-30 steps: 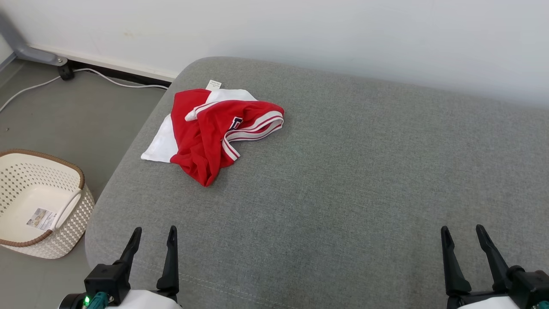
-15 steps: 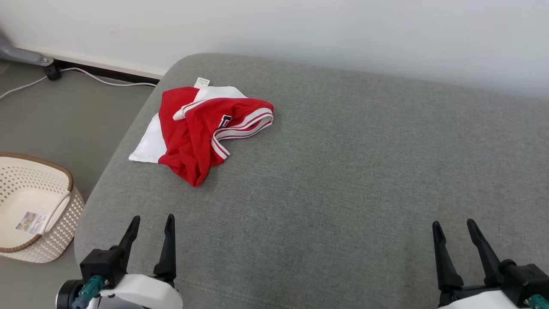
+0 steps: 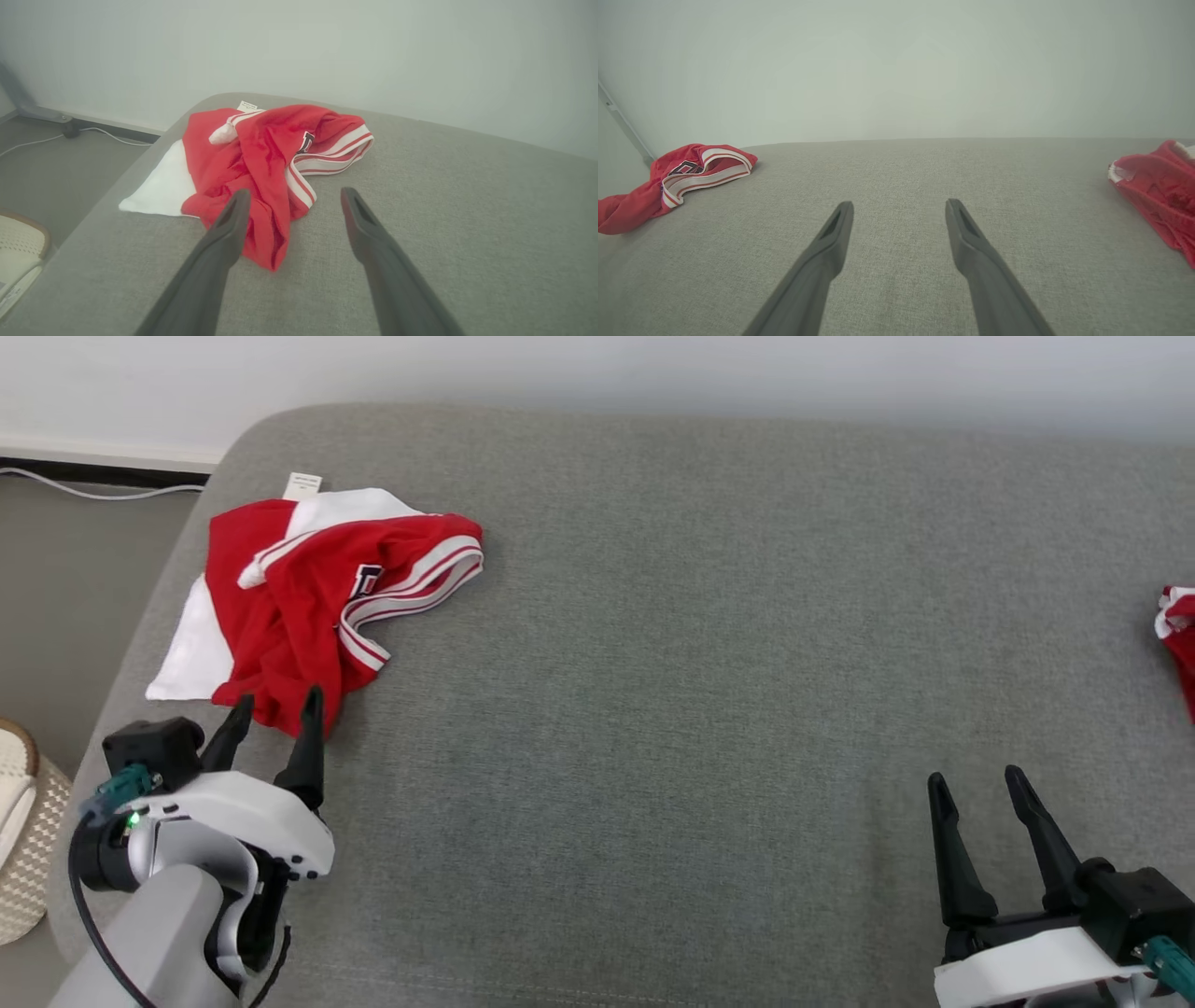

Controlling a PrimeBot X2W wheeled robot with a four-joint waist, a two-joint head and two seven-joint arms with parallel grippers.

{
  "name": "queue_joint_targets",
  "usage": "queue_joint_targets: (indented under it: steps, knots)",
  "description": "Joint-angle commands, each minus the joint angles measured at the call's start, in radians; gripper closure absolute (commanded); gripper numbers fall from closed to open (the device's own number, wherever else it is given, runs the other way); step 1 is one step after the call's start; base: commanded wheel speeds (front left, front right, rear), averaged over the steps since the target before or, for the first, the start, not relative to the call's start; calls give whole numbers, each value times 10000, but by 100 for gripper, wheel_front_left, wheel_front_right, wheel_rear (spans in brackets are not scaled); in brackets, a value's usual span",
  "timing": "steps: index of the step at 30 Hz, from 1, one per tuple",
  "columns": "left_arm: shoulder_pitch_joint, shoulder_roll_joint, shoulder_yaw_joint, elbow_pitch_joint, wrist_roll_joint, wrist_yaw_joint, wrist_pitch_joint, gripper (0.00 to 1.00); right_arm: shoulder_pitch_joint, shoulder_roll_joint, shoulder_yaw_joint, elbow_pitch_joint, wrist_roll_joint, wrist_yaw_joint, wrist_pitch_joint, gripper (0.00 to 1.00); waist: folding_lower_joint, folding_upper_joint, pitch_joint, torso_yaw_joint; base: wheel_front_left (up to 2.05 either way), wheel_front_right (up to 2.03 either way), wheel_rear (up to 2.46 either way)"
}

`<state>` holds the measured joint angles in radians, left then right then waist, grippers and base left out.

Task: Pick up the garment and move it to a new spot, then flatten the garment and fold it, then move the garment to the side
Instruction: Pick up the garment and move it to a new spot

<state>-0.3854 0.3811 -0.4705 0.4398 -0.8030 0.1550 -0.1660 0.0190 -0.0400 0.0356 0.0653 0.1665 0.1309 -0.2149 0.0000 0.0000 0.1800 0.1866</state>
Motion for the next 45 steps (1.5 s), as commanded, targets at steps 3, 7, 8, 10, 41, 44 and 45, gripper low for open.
queue_joint_targets:
  steps: [3,7,8,10,41,44,45]
  knots:
    - [-1015,374,494,695,-300,-428,314,0,-441,-103,251,-306,10,-2,-82,0,0,0,666,-674,0,0,0]
    - [-1587,493,642,1657,-588,-847,606,0,-639,-102,301,-210,135,-2,-195,0,0,0,1069,-1043,0,0,0]
    - [-1699,536,658,1883,-640,-933,705,0,-701,-102,304,-181,172,-2,-227,0,0,0,1165,-1114,0,0,0]
    - [-1914,615,695,2306,-729,-1094,845,0,-829,-102,333,-119,241,-2,-287,0,0,0,1340,-1235,0,0,0]
    - [-2006,402,461,1796,99,-844,-802,100,-1388,-102,335,221,583,-2,-468,0,0,0,1363,-1095,0,0,0]
    - [-1505,236,210,668,417,-530,-854,100,-1355,-102,351,259,617,-2,-468,0,0,0,1237,-1070,0,0,0]
    - [-1348,174,97,296,527,-423,-861,100,-1353,-102,357,271,629,-2,-468,0,0,0,1204,-1071,0,0,0]
